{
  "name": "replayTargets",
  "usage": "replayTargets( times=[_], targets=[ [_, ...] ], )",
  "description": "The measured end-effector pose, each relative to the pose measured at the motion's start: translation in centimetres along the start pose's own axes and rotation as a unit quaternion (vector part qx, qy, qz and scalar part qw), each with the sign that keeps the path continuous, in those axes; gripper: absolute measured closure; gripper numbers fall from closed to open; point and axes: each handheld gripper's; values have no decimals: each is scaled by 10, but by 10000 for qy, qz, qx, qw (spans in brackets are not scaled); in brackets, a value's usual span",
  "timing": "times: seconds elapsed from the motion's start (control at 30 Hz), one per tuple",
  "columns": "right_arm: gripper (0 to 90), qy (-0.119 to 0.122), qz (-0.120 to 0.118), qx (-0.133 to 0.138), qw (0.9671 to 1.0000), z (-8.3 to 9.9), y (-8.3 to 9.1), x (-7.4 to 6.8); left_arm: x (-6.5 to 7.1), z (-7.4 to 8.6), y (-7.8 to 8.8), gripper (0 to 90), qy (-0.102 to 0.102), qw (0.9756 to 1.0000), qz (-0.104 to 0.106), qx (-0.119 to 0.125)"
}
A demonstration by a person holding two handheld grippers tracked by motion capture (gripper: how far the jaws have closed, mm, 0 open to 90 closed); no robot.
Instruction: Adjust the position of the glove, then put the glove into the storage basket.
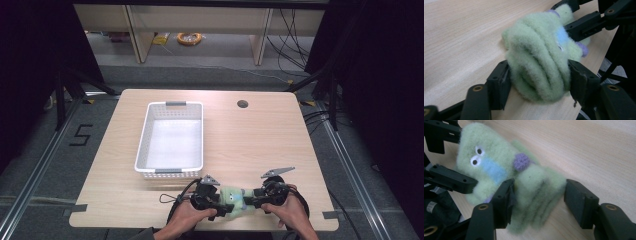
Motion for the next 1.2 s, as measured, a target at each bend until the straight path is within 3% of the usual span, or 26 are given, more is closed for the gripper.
replayTargets(
  times=[0.13,0.2,0.27,0.33,0.43,0.53,0.57,0.7,0.93,0.97,1.03,1.1,1.13,1.2],
  targets=[
    [459,-170,-43,38,9998,2,0,-2,-1,1,0,469,69,9999,80,-17],
    [486,-76,-124,33,9999,2,0,2,-3,1,0,508,86,9999,129,-1],
    [521,-132,-154,124,9997,4,-1,2,-1,1,1,539,16,10000,48,-22],
    [554,-210,-252,116,9994,4,-1,3,-1,1,1,557,-16,9999,138,4],
    [616,-231,-408,157,9988,5,-3,4,1,2,1,591,-110,9998,110,83],
    [667,-207,-403,187,9988,6,-2,1,2,2,2,636,-223,9996,134,120],
    [682,-73,-350,217,9991,6,-1,1,3,1,3,651,-264,9995,136,143],
    [709,-9,-459,248,9986,6,3,2,3,-1,6,691,-443,9988,202,103],
    [723,163,-406,341,9985,3,6,-3,4,-3,12,713,-521,9983,253,110],
    [723,63,-437,310,9985,3,8,-6,6,-5,14,715,-579,9979,273,135],
    [724,205,-473,378,9980,0,9,-5,9,-7,17,719,-581,9978,273,155],
    [724,65,-411,379,9984,-1,12,-10,10,-9,21,719,-638,9974,277,188],
    [724,222,-485,415,9977,-3,11,-8,11,-10,23,719,-614,9975,290,198],
    [724,247,-442,419,9978,-8,12,-12,10,-13,27,719,-618,9975,271,198]
  ],
)
Point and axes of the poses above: each handheld gripper's, and its own axes: y roughly backward along the jaws, z roughly out of its underside, x roughly to its right, and after that the axes turned 10 degrees about x, right-handed
